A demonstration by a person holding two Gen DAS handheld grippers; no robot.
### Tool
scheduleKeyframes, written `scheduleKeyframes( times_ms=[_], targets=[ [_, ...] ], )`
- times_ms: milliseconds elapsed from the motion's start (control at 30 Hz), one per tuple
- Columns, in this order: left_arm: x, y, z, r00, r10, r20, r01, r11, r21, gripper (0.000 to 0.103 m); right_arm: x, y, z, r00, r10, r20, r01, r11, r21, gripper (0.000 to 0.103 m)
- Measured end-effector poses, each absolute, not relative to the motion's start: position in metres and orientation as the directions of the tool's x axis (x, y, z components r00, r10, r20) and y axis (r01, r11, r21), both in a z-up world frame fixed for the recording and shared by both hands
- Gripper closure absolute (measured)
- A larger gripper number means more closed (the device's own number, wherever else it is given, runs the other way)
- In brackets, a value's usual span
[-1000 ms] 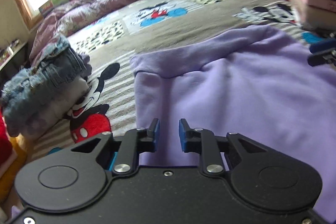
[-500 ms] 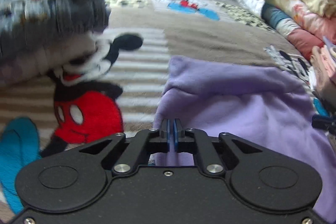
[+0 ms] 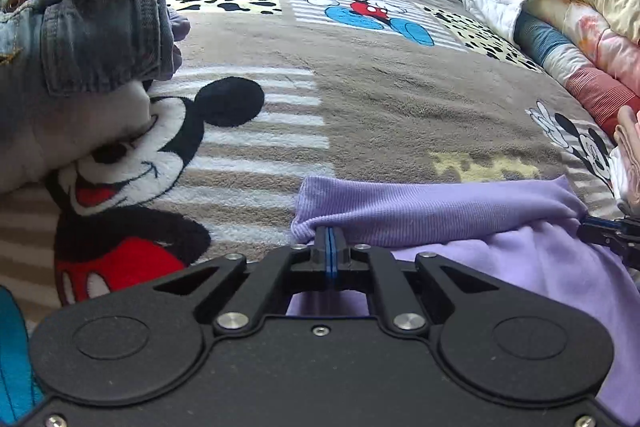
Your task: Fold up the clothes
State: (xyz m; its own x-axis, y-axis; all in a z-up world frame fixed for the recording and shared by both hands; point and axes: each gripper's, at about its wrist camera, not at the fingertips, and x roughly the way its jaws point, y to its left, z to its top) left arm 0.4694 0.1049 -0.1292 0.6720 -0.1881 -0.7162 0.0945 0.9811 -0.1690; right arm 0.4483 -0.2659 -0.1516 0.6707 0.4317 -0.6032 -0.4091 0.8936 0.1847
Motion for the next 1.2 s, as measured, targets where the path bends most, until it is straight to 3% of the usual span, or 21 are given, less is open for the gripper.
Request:
scheduleKeyframes(
  times_ms=[267,467,600,767,867,1200],
  targets=[
    [0.467,0.1,-0.093,0.702,-0.208,-0.681,0.127,0.978,-0.167,0.098,0.439,-0.272,-0.123,0.675,0.468,-0.571,-0.446,0.875,0.191,0.085],
    [0.497,0.093,-0.132,0.655,-0.177,-0.735,0.108,0.984,-0.142,0.098,0.473,-0.27,-0.144,0.649,0.48,-0.59,-0.407,0.875,0.263,0.085],
    [0.498,0.107,-0.134,0.659,-0.205,-0.724,0.061,0.973,-0.221,0.097,0.495,-0.269,-0.158,0.632,0.488,-0.602,-0.379,0.872,0.309,0.094],
    [0.496,0.106,-0.114,0.637,-0.186,-0.748,0.078,0.981,-0.178,0.097,0.491,-0.261,-0.142,0.621,0.436,-0.652,-0.385,0.893,0.231,0.093],
    [0.474,0.108,-0.096,0.67,-0.181,-0.72,0.09,0.983,-0.162,0.096,0.474,-0.272,-0.122,0.638,0.416,-0.648,-0.385,0.901,0.199,0.088],
    [0.369,0.119,-0.078,0.744,-0.173,-0.645,0.119,0.985,-0.127,0.096,0.375,-0.287,-0.101,0.641,0.458,-0.615,-0.487,0.863,0.134,0.088]
  ],
)
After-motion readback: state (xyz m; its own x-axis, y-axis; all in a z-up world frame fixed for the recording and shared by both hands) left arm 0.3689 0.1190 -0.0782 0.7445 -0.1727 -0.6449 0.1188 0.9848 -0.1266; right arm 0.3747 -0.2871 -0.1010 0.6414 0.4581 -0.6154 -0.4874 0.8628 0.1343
